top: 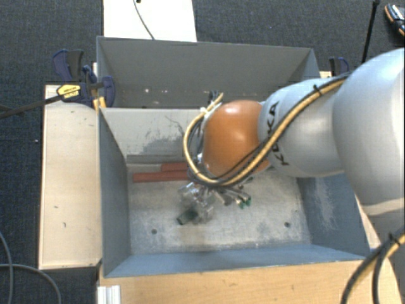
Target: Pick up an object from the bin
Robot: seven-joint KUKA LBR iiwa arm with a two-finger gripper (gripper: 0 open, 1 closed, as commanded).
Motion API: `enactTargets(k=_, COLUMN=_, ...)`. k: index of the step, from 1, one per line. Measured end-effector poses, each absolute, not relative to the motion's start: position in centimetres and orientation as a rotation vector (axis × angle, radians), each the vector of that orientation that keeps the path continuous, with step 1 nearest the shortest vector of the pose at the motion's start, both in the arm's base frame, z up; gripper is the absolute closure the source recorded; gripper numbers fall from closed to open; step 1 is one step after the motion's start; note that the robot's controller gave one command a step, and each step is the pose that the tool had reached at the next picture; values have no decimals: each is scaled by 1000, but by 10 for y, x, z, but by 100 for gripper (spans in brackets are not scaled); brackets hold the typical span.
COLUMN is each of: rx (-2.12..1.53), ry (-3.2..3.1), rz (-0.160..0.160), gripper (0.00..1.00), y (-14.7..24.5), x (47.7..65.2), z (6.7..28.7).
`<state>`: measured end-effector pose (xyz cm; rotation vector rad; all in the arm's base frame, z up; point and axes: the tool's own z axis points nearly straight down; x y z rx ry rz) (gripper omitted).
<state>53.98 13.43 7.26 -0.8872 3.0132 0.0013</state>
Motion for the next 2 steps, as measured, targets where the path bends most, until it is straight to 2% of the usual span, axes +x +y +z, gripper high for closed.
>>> enactTargets(k=2, rx=-882, ry=3011, rz=1, gripper=100, y=135, x=541, z=97)
